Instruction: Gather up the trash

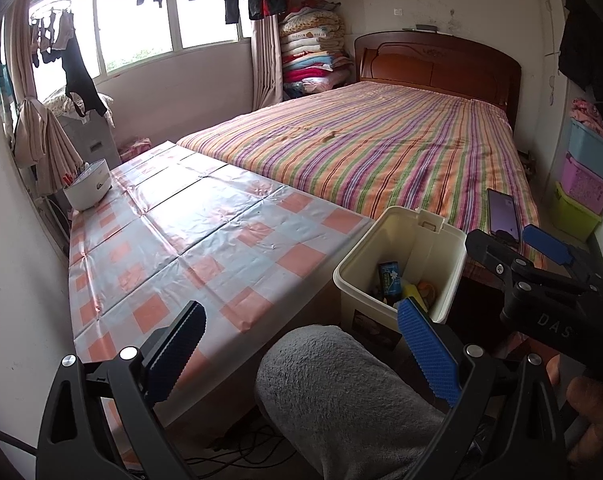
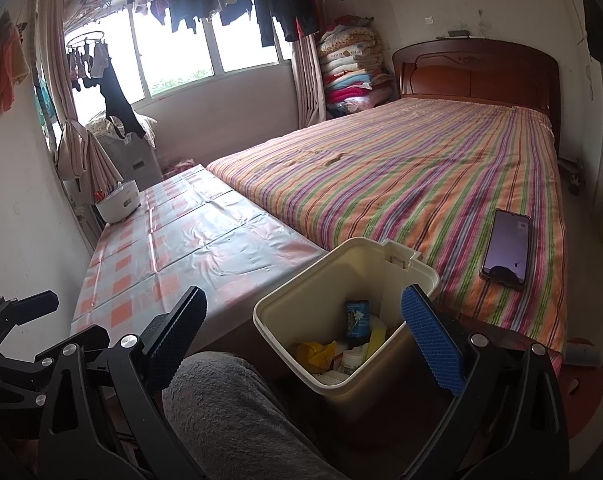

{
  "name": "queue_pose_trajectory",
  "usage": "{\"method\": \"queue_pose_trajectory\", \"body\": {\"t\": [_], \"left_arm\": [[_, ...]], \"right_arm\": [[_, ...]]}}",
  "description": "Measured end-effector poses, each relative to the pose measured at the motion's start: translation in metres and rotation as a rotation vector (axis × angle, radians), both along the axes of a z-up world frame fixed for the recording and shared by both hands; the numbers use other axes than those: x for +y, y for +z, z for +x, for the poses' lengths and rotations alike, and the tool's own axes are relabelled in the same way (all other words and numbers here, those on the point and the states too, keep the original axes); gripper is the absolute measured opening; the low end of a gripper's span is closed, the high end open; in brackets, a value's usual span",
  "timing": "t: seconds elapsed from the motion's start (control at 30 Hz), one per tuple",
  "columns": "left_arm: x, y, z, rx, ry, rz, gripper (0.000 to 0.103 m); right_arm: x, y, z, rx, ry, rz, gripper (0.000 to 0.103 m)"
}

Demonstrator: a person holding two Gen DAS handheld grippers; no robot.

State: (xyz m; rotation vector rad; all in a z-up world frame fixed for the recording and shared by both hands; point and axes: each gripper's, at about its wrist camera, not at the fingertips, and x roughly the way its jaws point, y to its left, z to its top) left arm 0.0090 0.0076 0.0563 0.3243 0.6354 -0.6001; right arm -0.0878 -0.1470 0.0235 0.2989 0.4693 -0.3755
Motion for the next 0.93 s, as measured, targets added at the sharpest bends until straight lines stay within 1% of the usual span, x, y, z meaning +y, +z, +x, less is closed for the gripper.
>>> {"method": "queue_pose_trajectory", "body": {"t": [0.23, 0.4, 0.57, 0.77, 0.93], "left_arm": [[-0.001, 0.000, -0.002, -0.021, 0.006, 0.015, 0.094], [-0.003, 0.002, -0.008, -0.064, 0.015, 0.035, 0.094], [-0.001, 0.003, -0.009, -0.058, 0.011, 0.011, 0.094], [-0.002, 0.001, -0.008, -0.061, 0.017, 0.024, 0.094], [-0.003, 0.003, -0.011, -0.093, 0.020, 0.032, 0.094]], "right_arm": [[0.000, -0.001, 0.000, 0.002, -0.004, 0.005, 0.097], [0.000, -0.001, 0.000, 0.002, -0.004, 0.003, 0.097], [0.000, -0.001, 0.001, 0.001, -0.004, 0.003, 0.097], [0.002, -0.001, 0.003, 0.003, 0.001, 0.010, 0.097], [0.004, 0.004, 0.007, 0.001, 0.016, 0.004, 0.097]]}}
